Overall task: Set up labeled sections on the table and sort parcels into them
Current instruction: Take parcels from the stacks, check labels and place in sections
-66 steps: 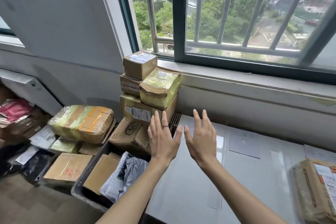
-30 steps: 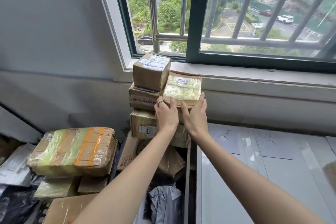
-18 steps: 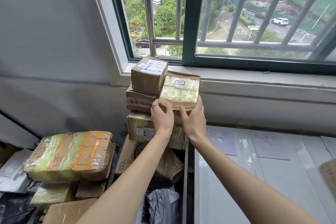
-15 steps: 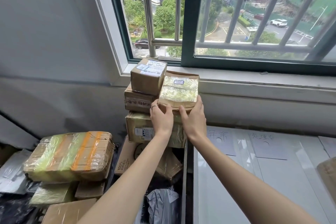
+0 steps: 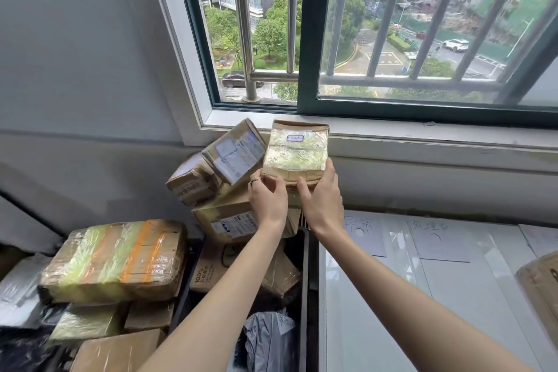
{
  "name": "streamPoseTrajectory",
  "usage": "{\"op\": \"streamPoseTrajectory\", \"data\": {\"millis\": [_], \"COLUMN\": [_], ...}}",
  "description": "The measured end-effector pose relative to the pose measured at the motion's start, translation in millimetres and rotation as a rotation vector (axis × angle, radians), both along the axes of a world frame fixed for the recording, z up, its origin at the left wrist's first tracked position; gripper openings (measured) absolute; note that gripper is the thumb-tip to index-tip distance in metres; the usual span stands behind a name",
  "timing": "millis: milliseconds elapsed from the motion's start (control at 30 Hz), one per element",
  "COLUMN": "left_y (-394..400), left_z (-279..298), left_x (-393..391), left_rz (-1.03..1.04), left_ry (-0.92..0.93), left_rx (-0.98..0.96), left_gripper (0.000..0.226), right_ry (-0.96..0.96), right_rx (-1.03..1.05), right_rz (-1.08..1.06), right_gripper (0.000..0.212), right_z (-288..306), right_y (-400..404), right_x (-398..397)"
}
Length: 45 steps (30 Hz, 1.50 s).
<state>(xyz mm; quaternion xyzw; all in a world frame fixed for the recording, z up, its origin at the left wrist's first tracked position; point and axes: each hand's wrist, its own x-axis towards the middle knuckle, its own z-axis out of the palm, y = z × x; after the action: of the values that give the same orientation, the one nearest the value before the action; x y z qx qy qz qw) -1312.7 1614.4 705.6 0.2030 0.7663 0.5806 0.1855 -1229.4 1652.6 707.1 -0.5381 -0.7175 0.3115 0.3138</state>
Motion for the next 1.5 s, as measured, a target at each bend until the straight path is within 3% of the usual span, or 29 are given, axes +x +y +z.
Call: {"op": "streamPoseTrajectory", "data": {"millis": [233,633,867,1100,1200,1267,1333,1500], "left_y": [-1.4,-6.7,-14.1,-22.3,-30.7,-37.9,-43.5,-50.9], "left_z": [-0.8,2.7,10.8,20.8,25.4,28.6,31.6,35.1], "left_x": [-0.3,8.8,15.6,37.0,53.2,65.4,78.8,111.8], "left_rz": [-0.008,-0.011,-0.038,-0.073,-0.087,-0.088,-0.112,-0.174], "left_ry": [-0.021,-0.076,-0.155,-0.149,-0.179,-0.211,-0.253,-0.243], "left_rx": [-0.004,0.068,0.147,0.279,0.304,0.333,0.375,0.377], "left_gripper": [0.035,0.038,0.056,0.047,0.049,0.048,0.051,0.05], "right_ry": [0.004,0.058,0.138,0.318,0.423,0.519,0.623,0.71], "right_rx": [-0.005,0.052,0.087,0.043,-0.018,-0.094,-0.177,-0.212], "right_rz": [-0.014,-0.01,-0.039,-0.054,-0.071,-0.077,-0.038,0.062], "right_gripper": [0.077,0.077,0.094,0.073,0.08,0.07,0.06,0.06], "right_z": [-1.8,7.2,14.7,26.9,36.8,42.3,47.0,47.5], "right_y": [-3.8,-6.8,-6.8,-6.7,-13.3,-15.7,-14.7,-15.8], "right_x": [5.1,15.9,30.1,53.9,66.8,76.3,87.7,127.5]}}
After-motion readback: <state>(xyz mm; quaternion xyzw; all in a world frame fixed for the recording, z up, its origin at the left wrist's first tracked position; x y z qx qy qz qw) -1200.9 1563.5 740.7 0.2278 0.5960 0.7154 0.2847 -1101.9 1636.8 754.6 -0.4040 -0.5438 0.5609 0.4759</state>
